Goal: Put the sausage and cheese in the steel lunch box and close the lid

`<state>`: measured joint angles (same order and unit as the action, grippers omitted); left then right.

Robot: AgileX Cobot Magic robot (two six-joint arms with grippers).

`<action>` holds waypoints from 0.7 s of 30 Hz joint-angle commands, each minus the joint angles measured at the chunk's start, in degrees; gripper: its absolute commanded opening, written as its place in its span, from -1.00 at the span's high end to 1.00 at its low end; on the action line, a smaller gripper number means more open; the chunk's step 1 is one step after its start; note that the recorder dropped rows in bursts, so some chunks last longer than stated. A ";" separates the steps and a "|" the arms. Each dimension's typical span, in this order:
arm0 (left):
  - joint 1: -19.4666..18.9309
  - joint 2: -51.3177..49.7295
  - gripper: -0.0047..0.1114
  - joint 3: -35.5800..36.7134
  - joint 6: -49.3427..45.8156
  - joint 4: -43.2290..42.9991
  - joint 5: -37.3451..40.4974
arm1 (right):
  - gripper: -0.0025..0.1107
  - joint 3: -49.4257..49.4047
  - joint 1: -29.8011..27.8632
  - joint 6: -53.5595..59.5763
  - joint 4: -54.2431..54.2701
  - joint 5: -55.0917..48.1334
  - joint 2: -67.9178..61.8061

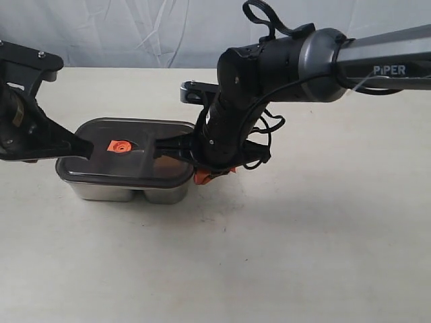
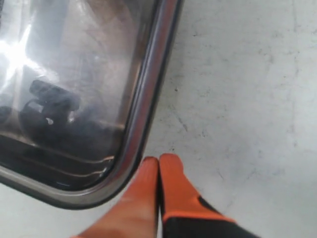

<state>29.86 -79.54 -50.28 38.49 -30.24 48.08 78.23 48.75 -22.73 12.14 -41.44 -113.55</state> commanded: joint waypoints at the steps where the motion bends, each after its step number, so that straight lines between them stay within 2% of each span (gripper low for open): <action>1: -0.09 2.72 0.92 0.13 1.52 -2.88 0.99 | 0.97 0.33 -0.02 0.42 -0.61 1.94 0.14; 21: -0.09 4.44 0.92 0.13 1.41 -3.11 6.04 | 0.97 0.33 -0.02 0.42 0.19 4.99 0.03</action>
<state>29.86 -75.49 -50.28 39.57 -32.78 53.03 78.23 48.75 -22.70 12.13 -38.52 -113.55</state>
